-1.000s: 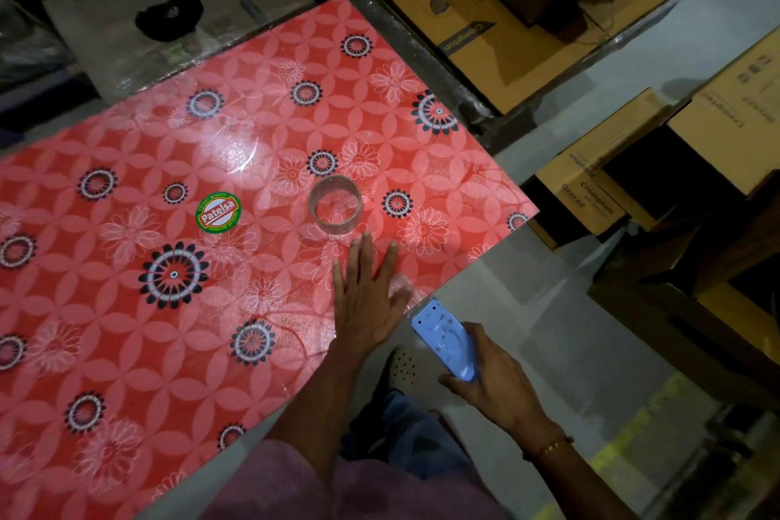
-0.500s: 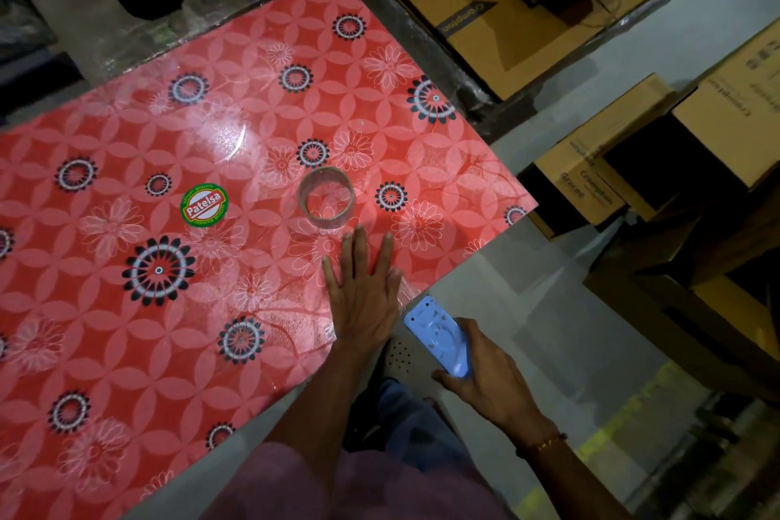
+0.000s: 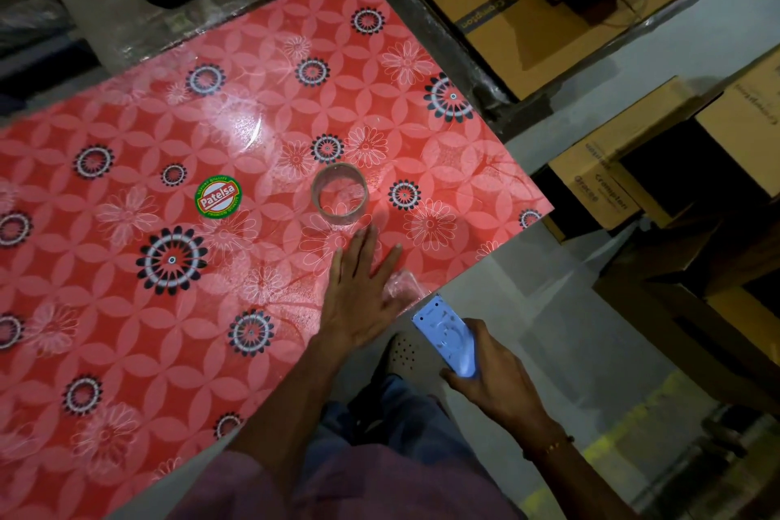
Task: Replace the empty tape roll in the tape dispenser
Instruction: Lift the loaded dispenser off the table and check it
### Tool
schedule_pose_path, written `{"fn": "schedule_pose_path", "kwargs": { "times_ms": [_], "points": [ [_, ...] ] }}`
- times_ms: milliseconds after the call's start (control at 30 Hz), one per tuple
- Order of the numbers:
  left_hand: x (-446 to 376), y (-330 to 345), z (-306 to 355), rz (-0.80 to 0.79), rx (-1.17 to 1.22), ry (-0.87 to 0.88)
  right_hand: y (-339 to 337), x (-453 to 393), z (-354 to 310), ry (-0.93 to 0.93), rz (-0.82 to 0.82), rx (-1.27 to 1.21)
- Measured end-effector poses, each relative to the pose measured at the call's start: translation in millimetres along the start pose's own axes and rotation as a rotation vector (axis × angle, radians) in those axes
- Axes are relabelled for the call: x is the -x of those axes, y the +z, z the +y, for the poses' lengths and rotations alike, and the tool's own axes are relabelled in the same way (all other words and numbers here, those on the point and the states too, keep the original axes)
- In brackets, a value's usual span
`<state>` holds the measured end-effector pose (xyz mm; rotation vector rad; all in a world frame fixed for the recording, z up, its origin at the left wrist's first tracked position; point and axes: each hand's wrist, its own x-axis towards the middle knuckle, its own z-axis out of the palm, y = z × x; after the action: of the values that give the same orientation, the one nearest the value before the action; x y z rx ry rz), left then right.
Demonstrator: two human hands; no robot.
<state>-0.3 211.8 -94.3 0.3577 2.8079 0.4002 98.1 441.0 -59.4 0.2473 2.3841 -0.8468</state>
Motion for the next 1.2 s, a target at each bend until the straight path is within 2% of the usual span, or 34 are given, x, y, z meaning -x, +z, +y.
{"fn": "schedule_pose_path", "kwargs": {
  "times_ms": [133, 433, 567, 700, 1033, 1133, 1200],
  "points": [
    [-0.6, 3.2, 17.4, 0.038, -0.038, -0.098, 2.3, -1.1, -1.0, -0.004, 0.011, 0.007],
    [0.8, -0.3, 18.0, 0.056, -0.045, -0.084, -0.2, 15.1, -1.9, -0.014, 0.038, -0.033],
    [2.4, 1.7, 17.3, 0.085, -0.039, -0.078, -1.0, 11.7, -2.0, -0.014, 0.059, 0.03],
    [0.1, 2.0, 14.5, 0.086, -0.026, -0.073, 2.2, 5.0, -4.4, 0.004, -0.003, 0.019],
    [-0.6, -2.8, 13.2, -0.052, -0.027, -0.033, 5.3, -8.6, -0.8, 0.023, -0.058, 0.051],
    [1.0, -2.7, 14.2, -0.054, -0.11, -0.018, 21.1, -0.1, 25.7, 0.121, -0.243, 0.242],
    [0.3, -2.4, 12.6, -0.063, -0.11, -0.015, 27.8, 15.8, 43.0, 0.228, -0.29, 0.229]
  ]
}}
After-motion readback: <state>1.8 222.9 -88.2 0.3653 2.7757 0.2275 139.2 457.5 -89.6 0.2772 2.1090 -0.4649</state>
